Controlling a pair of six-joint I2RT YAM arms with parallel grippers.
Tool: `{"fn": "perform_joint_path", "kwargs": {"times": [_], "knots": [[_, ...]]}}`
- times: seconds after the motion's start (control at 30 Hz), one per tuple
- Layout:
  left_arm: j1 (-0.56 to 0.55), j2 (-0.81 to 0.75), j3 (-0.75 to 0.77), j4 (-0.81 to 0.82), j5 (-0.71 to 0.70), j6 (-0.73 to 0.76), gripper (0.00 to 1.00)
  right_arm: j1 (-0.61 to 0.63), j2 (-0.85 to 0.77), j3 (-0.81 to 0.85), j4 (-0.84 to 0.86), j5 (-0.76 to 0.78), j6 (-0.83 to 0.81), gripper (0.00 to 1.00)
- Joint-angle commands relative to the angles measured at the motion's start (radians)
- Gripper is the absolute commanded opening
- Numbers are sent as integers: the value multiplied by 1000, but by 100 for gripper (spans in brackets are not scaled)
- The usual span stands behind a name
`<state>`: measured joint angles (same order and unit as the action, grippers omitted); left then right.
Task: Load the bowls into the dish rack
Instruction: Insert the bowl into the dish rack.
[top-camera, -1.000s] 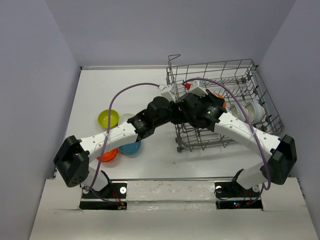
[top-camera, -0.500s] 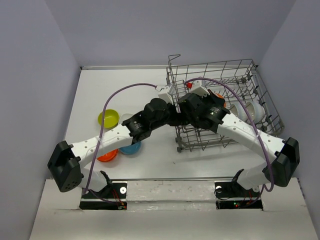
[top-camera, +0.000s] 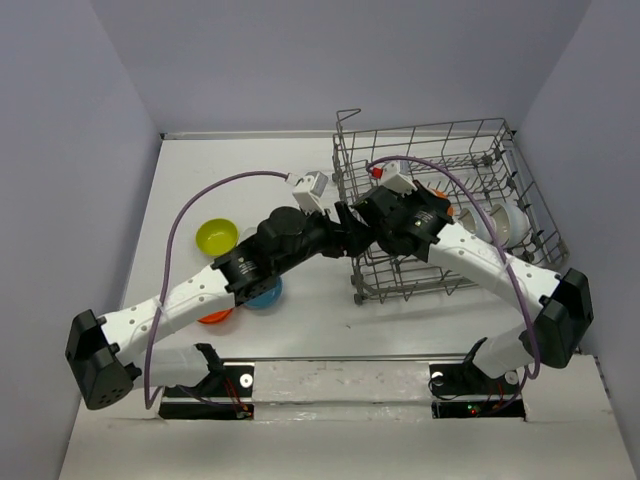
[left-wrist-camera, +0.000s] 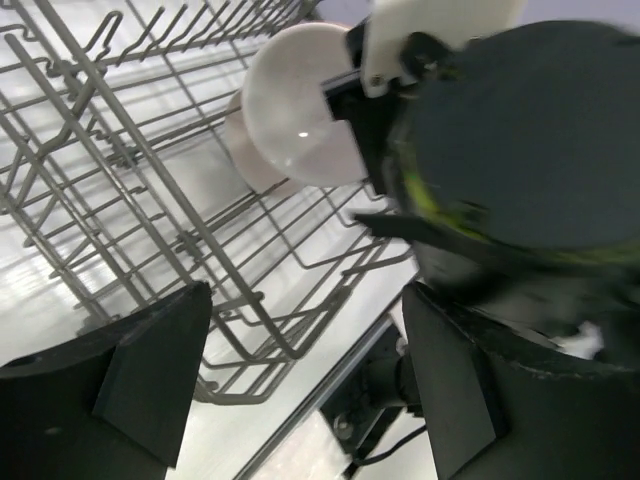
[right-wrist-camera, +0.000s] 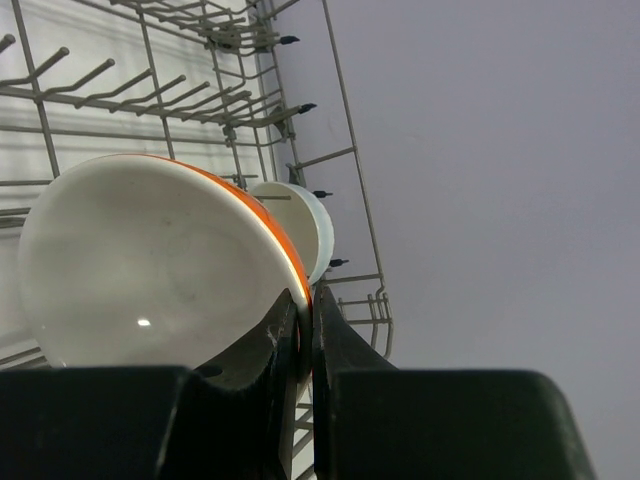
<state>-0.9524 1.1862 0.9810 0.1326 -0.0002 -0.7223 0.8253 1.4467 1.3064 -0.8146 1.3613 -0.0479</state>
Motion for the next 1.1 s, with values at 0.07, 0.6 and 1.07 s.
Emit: {"fn": "perform_joint_path", "kwargs": {"times": [0.07,0.6,1.07], "knots": [[-13,-103,-37,75,-49,24,86,-8,46,17,-50,55,29,1],[7,-341,-51,-54,-196,64,87,-8,185,54,-80,110,42,1],[18,-372,-51,-73,-205,77,87,-8,276,149,-195,64,172,1]]}}
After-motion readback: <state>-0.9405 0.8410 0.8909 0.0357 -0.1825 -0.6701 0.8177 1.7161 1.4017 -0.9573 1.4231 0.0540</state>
